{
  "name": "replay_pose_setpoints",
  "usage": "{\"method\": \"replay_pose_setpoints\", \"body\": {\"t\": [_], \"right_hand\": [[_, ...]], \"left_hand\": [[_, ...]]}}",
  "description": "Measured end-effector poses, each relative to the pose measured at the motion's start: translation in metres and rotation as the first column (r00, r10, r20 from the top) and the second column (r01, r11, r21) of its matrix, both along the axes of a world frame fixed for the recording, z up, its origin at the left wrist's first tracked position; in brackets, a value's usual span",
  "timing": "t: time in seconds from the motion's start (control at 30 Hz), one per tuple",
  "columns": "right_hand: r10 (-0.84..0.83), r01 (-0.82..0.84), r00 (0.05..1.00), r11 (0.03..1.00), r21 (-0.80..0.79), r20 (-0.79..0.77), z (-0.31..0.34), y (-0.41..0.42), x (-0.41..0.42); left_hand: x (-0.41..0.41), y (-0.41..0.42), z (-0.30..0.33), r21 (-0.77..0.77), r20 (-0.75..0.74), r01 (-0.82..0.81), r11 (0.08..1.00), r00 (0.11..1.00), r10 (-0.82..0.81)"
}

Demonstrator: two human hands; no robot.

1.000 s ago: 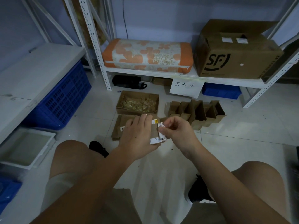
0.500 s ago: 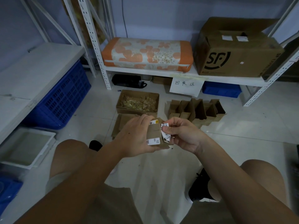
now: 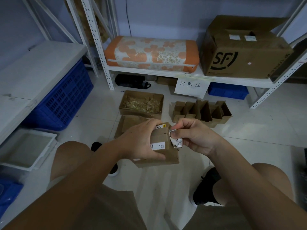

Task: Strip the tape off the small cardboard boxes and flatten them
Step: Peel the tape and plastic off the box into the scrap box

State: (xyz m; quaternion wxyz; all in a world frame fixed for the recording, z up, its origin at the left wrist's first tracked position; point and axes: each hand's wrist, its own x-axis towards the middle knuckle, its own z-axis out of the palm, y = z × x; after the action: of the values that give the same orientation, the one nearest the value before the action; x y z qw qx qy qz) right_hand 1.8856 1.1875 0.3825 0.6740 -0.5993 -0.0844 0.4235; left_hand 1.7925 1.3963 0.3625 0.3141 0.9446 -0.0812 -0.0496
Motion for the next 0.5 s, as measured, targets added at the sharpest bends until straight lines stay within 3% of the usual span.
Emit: {"method": "replay_pose_setpoints", "body": {"t": [0.13, 0.27, 0.37, 0.5], "right_hand": [[0.011, 0.004, 0.985, 0.996, -0.084, 0.173, 0.003, 0.002, -0.005], [0.067, -0.019, 0.914, 0.992, -0.123, 0.4, 0.01, 0.005, -0.011], [0.132, -0.017, 0.812, 0.979, -0.202, 0.569, 0.019, 0.006, -0.015], [0.096, 0.18, 0.657, 0.943, -0.279, 0.748, 0.018, 0.015, -0.024]], "left_hand": [[0.0, -0.001, 0.003, -0.032, -0.036, 0.02, 0.999, 0.999, -0.021], [-0.002, 0.002, -0.001, -0.163, -0.099, 0.024, 0.986, 0.994, -0.041], [-0.004, 0.003, -0.003, -0.226, -0.093, 0.025, 0.974, 0.995, -0.047], [-0.003, 0.007, -0.006, -0.172, -0.019, -0.03, 0.985, 0.999, 0.027]]}}
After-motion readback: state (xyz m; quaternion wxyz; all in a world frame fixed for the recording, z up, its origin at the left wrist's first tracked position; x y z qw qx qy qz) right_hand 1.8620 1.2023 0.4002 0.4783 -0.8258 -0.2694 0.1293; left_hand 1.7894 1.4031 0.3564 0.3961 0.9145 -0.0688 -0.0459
